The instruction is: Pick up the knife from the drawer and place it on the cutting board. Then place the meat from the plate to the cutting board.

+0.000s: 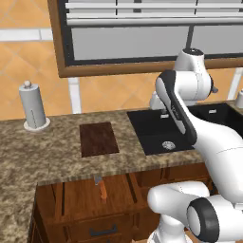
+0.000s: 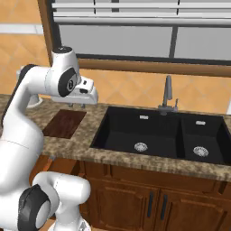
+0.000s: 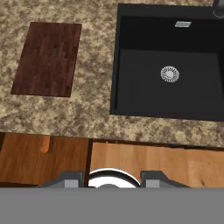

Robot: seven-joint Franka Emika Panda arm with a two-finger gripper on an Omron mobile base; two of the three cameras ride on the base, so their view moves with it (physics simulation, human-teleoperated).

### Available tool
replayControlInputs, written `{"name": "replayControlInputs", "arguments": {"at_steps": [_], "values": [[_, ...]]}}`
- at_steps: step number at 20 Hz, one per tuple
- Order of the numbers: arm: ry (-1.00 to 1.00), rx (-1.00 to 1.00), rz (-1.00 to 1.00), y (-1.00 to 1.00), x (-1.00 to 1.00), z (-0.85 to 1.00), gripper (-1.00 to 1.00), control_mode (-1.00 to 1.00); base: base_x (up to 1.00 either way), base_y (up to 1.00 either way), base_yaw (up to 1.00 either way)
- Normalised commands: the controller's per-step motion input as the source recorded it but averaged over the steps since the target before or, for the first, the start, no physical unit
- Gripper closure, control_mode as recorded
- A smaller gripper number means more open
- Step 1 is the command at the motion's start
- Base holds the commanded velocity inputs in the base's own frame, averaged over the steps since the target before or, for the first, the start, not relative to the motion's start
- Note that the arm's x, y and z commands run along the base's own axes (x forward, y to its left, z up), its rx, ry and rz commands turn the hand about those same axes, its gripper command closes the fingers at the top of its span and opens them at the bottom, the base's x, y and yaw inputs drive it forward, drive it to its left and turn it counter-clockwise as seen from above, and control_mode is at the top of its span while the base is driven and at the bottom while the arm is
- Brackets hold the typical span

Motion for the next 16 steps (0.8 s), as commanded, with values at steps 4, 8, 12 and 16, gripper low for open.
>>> {"name": "replayControlInputs", "arguments": {"at_steps": [4, 8, 12, 16], "values": [[0.0, 0.0, 0.0, 0.0, 0.04, -0.01, -1.0, 1.0, -0.34, -0.13, 0.11], [0.0, 0.0, 0.0, 0.0, 0.0, 0.0, -1.0, 1.0, -0.77, -0.01, 0.43], [0.0, 0.0, 0.0, 0.0, 0.0, 0.0, -1.0, 1.0, -0.05, -0.01, 0.62], [0.0, 0.0, 0.0, 0.0, 0.0, 0.0, -1.0, 1.0, 0.19, -0.34, 0.57]]}}
